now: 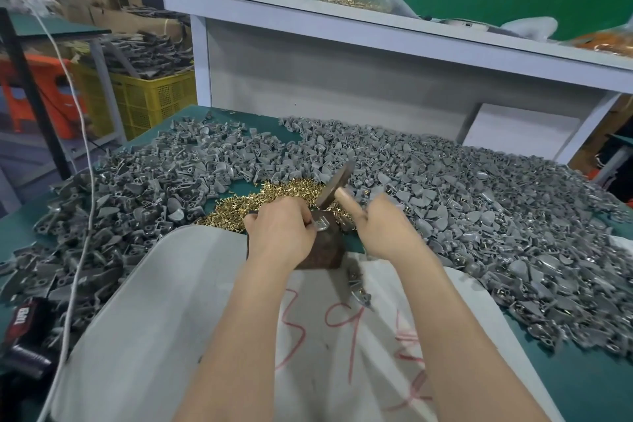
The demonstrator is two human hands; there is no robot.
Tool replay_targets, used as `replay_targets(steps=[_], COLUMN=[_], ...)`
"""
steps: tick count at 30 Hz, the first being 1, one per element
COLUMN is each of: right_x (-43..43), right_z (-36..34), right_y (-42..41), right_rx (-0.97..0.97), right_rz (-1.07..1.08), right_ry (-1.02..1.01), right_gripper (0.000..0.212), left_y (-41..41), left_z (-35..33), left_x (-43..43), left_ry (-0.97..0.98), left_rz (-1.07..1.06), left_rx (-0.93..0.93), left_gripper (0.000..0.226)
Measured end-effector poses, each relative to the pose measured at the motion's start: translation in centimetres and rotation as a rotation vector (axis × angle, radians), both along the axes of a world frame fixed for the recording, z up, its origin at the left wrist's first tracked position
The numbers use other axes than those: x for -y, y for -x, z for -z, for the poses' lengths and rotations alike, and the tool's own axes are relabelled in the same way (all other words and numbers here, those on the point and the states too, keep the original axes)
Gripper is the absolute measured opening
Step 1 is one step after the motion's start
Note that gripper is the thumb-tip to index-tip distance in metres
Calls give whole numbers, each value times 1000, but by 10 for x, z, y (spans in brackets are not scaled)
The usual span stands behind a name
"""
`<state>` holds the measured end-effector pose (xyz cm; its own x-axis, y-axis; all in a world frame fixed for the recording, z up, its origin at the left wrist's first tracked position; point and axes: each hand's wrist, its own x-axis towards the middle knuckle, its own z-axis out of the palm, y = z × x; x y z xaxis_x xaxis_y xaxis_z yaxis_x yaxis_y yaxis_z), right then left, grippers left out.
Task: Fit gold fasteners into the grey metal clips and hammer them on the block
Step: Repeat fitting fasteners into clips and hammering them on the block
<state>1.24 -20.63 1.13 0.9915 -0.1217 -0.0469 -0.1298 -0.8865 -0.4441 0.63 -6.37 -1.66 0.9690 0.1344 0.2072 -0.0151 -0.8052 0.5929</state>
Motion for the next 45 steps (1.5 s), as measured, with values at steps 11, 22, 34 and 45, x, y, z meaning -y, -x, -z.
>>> replay_targets(steps=[11, 22, 34, 45], right_x=[11, 11, 17, 35], right_z=[-7, -5, -13, 2], right_y=[63, 68, 66, 44], right_rx=[528, 422, 636, 332], right_rz=[-215, -215, -163, -147], right_ry=[20, 147, 104, -165], right_gripper=[44, 42, 41, 37], left_y=[-3, -4, -5, -3], left_z=[1, 1, 1, -1], left_x=[2, 1, 1, 0], left_ry=[-2, -27, -14, -10], left_rz=[-51, -61, -72, -76], left_rx=[10, -1, 6, -5], left_gripper=[8, 6, 8, 12])
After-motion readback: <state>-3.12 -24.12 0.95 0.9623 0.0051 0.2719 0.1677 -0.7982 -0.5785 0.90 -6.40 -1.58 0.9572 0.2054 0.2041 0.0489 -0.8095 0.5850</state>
